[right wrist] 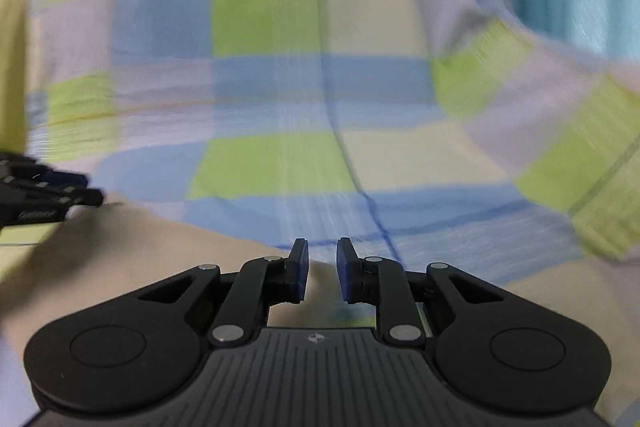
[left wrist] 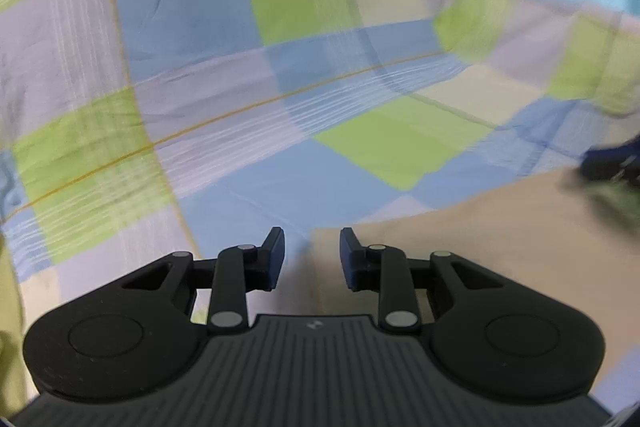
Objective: Fold clothes
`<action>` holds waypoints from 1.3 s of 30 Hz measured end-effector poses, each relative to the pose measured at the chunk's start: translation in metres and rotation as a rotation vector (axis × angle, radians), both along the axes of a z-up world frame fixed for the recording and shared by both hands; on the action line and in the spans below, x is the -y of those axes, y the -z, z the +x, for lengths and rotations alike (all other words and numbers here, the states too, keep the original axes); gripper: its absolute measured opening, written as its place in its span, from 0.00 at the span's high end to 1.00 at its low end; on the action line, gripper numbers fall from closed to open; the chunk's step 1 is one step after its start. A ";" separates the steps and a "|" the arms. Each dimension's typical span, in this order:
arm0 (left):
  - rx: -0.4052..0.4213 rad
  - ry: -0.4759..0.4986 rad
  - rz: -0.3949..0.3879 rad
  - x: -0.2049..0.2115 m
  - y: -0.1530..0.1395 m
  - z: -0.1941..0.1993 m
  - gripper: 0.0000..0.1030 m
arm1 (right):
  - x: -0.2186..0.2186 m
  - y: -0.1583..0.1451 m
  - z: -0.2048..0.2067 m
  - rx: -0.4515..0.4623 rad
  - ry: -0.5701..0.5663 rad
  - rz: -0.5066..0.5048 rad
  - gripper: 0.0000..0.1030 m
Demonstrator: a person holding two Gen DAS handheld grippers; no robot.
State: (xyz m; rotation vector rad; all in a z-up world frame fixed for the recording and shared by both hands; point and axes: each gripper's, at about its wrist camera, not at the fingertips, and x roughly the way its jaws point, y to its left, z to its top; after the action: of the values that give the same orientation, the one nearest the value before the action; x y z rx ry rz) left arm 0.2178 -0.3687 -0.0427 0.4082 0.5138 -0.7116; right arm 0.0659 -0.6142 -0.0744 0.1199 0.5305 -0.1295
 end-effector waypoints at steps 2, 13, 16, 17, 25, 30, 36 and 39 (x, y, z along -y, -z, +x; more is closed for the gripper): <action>0.005 0.062 0.066 0.002 0.008 -0.013 0.75 | -0.015 0.000 -0.006 -0.014 -0.054 0.029 0.79; 0.070 -0.007 0.185 -0.035 0.013 -0.029 0.73 | -0.017 0.015 -0.043 -0.145 0.106 0.045 0.67; 0.160 0.072 0.181 -0.040 0.002 -0.059 0.71 | -0.043 0.011 -0.061 -0.130 0.044 -0.023 0.67; 0.210 0.121 0.190 -0.042 0.001 -0.074 0.70 | -0.054 0.010 -0.067 -0.123 0.007 -0.059 0.67; 0.378 0.546 0.400 -0.016 0.042 -0.163 0.61 | -0.155 0.036 -0.090 -0.150 -0.319 -0.527 0.57; 0.511 0.600 0.495 0.007 0.065 -0.170 0.61 | -0.177 0.049 -0.072 -0.156 -0.394 -0.642 0.57; 0.564 0.527 0.554 0.001 0.068 -0.139 0.53 | -0.181 0.062 -0.052 -0.148 -0.437 -0.789 0.56; 0.547 0.450 0.571 -0.007 0.065 -0.125 0.53 | -0.165 0.064 -0.053 -0.197 -0.379 -0.835 0.56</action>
State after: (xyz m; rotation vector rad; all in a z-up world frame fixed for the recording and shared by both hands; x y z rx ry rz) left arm 0.0930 -0.3616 -0.1082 1.2414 0.0876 -0.8357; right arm 0.0131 -0.4496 -0.1384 -0.8113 0.6490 0.0158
